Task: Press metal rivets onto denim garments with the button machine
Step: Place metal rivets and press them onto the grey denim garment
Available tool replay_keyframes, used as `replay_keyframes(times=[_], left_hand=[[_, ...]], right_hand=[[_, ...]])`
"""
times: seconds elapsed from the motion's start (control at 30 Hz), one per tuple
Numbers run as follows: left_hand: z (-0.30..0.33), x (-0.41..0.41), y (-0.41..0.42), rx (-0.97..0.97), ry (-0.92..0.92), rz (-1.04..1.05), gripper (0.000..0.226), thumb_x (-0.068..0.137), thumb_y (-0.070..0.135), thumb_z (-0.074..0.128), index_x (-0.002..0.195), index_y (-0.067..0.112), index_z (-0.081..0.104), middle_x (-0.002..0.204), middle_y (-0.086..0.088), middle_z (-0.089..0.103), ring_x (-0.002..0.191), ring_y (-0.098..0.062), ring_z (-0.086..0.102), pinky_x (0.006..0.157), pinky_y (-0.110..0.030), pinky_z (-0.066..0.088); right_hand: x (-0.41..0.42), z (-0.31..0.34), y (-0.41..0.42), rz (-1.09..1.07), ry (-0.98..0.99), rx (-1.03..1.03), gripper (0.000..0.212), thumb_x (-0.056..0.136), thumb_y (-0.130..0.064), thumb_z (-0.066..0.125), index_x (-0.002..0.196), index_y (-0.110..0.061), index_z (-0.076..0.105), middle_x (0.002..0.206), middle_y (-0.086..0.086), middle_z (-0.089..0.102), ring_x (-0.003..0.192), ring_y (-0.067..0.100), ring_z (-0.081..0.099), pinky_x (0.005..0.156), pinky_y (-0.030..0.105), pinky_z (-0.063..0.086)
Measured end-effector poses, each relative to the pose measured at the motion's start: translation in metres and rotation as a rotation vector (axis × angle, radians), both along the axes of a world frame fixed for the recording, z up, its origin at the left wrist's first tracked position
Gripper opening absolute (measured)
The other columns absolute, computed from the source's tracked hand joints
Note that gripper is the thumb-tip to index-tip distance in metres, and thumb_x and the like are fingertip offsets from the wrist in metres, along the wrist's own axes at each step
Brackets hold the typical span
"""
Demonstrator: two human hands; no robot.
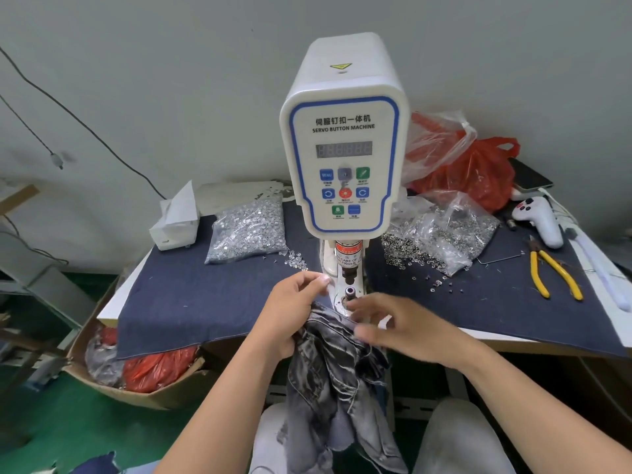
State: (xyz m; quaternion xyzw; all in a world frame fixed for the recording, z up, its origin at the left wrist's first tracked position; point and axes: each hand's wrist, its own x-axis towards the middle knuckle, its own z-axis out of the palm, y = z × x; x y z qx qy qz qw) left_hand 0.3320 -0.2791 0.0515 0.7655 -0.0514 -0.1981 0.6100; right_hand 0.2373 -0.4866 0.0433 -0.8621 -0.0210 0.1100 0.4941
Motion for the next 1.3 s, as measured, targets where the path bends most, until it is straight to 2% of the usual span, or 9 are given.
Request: replay_keyframes(times=[0.1, 0.2, 0.3, 0.4, 0.57, 0.7, 0.83, 1.1, 1.3], left_hand=[[0.001, -0.005, 0.002, -0.153, 0.064, -0.036, 0.021, 0.098, 0.044, 0.071, 0.082, 0.031, 0.077, 0.086, 0.011, 0.071, 0.076, -0.010, 0.061, 0.077, -0.030, 0.047], [0.002, -0.007, 0.011, -0.115, -0.019, -0.137, 0.043, 0.085, 0.071, 0.070, 0.086, 0.029, 0.076, 0.087, 0.014, 0.071, 0.073, -0.003, 0.063, 0.077, -0.025, 0.047], [0.008, -0.008, 0.024, 0.209, -0.055, -0.592, 0.056, 0.077, 0.087, 0.063, 0.081, 0.032, 0.069, 0.077, 0.021, 0.064, 0.070, 0.001, 0.058, 0.076, -0.025, 0.042], [0.018, -0.003, 0.038, 0.474, 0.056, -0.986, 0.039, 0.078, 0.064, 0.082, 0.104, 0.035, 0.077, 0.102, 0.017, 0.079, 0.096, -0.005, 0.074, 0.095, -0.029, 0.053], [0.007, 0.004, 0.059, 0.001, 0.187, -0.642, 0.052, 0.088, 0.029, 0.079, 0.129, -0.001, 0.067, 0.129, -0.023, 0.072, 0.117, -0.033, 0.069, 0.109, -0.044, 0.051], [-0.005, -0.001, 0.058, -0.213, 0.237, -0.551, 0.034, 0.086, 0.019, 0.080, 0.119, 0.014, 0.074, 0.122, -0.019, 0.073, 0.110, -0.032, 0.070, 0.096, -0.041, 0.055], [-0.010, -0.007, 0.051, -0.325, 0.271, -0.547, 0.024, 0.088, 0.011, 0.077, 0.112, 0.016, 0.074, 0.118, -0.018, 0.071, 0.105, -0.032, 0.070, 0.095, -0.041, 0.057], [-0.016, -0.001, 0.037, -0.264, 0.339, -0.422, 0.045, 0.084, 0.001, 0.067, 0.129, -0.002, 0.061, 0.123, -0.026, 0.070, 0.111, -0.039, 0.066, 0.100, -0.049, 0.051], [-0.014, -0.005, 0.004, -0.195, 0.248, -0.344, 0.024, 0.087, 0.032, 0.071, 0.099, 0.012, 0.075, 0.108, -0.012, 0.078, 0.098, -0.030, 0.074, 0.082, -0.036, 0.058]], right_hand=[[-0.001, 0.003, 0.006, 0.151, 0.042, -0.132, 0.033, 0.083, -0.060, 0.076, 0.096, -0.031, 0.067, 0.083, -0.025, 0.061, 0.074, -0.010, 0.056, 0.069, 0.014, 0.041], [-0.004, 0.013, -0.005, 0.097, 0.090, 0.163, 0.021, 0.082, -0.040, 0.078, 0.087, -0.020, 0.071, 0.086, -0.004, 0.068, 0.080, 0.008, 0.058, 0.077, 0.029, 0.042], [-0.004, 0.012, -0.010, -0.020, 0.227, 0.558, 0.024, 0.076, -0.015, 0.071, 0.095, -0.001, 0.070, 0.093, 0.021, 0.069, 0.085, 0.026, 0.064, 0.083, 0.036, 0.048], [-0.001, 0.014, -0.009, -0.139, 0.237, 0.664, 0.016, 0.074, -0.008, 0.066, 0.087, -0.006, 0.075, 0.085, 0.020, 0.070, 0.072, 0.027, 0.066, 0.070, 0.030, 0.055], [-0.001, 0.021, -0.033, -0.117, 0.191, 0.460, 0.018, 0.096, -0.025, 0.070, 0.096, -0.010, 0.078, 0.096, 0.007, 0.076, 0.088, 0.018, 0.069, 0.082, 0.027, 0.054], [-0.009, 0.026, -0.044, 0.202, 0.403, 0.188, 0.023, 0.078, -0.031, 0.088, 0.089, -0.013, 0.080, 0.094, 0.010, 0.078, 0.083, 0.019, 0.071, 0.076, 0.028, 0.056], [-0.004, 0.030, -0.054, 0.154, 0.374, 0.166, 0.017, 0.084, -0.014, 0.076, 0.100, -0.009, 0.078, 0.107, 0.015, 0.077, 0.098, 0.023, 0.072, 0.086, 0.028, 0.055], [0.000, 0.018, -0.050, -0.017, 0.414, 0.415, 0.017, 0.097, -0.016, 0.069, 0.108, -0.005, 0.078, 0.113, 0.021, 0.075, 0.097, 0.027, 0.076, 0.078, 0.030, 0.060], [0.010, 0.023, -0.055, -0.035, 0.366, 0.329, 0.024, 0.083, -0.024, 0.082, 0.101, -0.008, 0.082, 0.108, 0.017, 0.078, 0.093, 0.022, 0.076, 0.078, 0.026, 0.058]])
